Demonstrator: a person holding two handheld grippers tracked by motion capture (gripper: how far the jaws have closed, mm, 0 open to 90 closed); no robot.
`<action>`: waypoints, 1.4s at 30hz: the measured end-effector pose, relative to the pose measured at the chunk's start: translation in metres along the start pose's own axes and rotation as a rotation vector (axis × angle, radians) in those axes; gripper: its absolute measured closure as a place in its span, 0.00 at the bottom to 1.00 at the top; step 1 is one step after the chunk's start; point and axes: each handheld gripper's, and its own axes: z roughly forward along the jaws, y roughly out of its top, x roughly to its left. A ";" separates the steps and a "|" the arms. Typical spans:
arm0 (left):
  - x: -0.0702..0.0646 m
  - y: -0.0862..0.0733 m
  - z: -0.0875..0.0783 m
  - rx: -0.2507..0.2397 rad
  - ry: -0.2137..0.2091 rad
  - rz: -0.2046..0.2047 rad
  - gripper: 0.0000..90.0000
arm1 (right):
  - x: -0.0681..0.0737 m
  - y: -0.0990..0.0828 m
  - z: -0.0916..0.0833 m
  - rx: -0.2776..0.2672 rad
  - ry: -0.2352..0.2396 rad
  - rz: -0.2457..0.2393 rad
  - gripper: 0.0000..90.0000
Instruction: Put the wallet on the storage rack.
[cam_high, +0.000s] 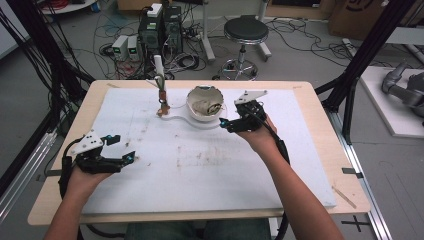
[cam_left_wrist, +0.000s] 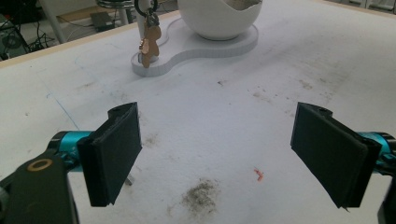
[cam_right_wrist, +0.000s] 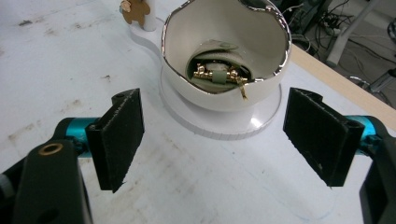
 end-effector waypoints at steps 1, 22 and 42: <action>0.000 0.000 0.001 -0.005 -0.003 -0.002 0.18 | 0.000 -0.006 -0.005 -0.010 0.001 -0.004 0.23; -0.006 0.003 0.008 -0.054 -0.019 0.007 0.18 | -0.010 -0.078 -0.053 -0.131 -0.046 0.095 0.23; -0.008 0.003 0.016 -0.052 -0.019 0.008 0.18 | -0.014 -0.141 -0.074 -0.180 -0.090 0.203 0.23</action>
